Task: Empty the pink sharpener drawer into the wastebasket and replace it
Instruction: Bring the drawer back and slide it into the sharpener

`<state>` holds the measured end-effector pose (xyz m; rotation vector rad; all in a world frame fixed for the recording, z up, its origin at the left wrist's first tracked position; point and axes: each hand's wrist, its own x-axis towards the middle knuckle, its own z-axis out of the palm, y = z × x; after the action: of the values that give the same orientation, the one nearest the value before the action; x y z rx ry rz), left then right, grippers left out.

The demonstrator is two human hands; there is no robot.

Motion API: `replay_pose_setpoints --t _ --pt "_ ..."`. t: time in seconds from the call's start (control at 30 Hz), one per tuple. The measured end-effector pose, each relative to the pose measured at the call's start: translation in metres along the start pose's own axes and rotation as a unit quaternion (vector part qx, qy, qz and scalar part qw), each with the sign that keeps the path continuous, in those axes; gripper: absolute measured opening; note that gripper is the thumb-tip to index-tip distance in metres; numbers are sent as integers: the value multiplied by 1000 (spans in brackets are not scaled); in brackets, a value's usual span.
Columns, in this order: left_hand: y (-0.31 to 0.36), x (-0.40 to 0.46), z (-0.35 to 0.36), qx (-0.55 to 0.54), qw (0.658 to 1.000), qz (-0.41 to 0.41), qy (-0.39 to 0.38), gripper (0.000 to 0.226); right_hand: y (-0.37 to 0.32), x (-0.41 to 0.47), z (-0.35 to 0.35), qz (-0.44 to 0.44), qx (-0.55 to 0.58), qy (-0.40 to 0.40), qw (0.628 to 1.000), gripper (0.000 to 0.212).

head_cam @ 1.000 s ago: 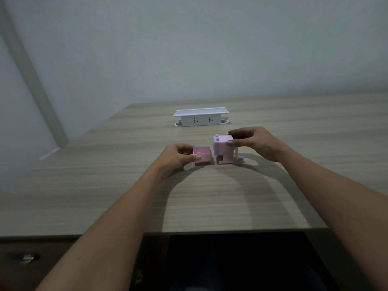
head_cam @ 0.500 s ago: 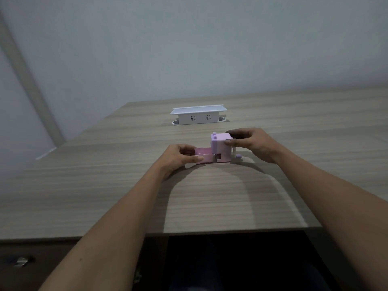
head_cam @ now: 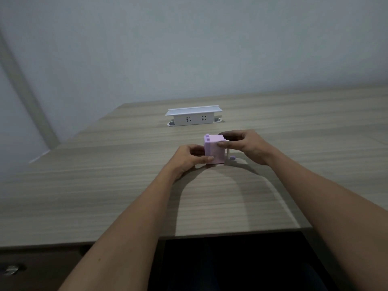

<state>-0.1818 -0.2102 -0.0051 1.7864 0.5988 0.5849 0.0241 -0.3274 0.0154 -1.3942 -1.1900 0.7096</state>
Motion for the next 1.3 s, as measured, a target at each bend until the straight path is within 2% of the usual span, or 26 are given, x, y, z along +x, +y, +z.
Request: replay_pose_setpoints --t 0.1,0.23,0.4,0.5,0.57,1.0,1.17,1.3 --pt "3 0 1 3 1000 -2 -13 50 2 -2 1 -7 14 -1 1000 30" --pt "2 1 -1 -5 1000 8 11 58 12 -6 1 -1 23 -13 1000 49" --pt "8 5 -2 -27 999 18 14 41 15 -6 -3 3 44 -25 999 47" --pt "13 17 -2 -22 999 26 22 45 10 3 -8 -12 22 -16 1000 47" --pt "17 29 -3 -13 999 34 23 50 7 13 -14 -16 16 -12 1000 47" --pt "27 132 -12 -13 998 45 44 53 4 106 -50 -16 -4 7 1000 45" --pt "16 174 -14 -25 997 41 58 48 19 151 -58 -6 -17 24 1000 47" --pt "3 207 -14 -20 997 27 70 54 41 181 -66 3 -8 45 999 49"
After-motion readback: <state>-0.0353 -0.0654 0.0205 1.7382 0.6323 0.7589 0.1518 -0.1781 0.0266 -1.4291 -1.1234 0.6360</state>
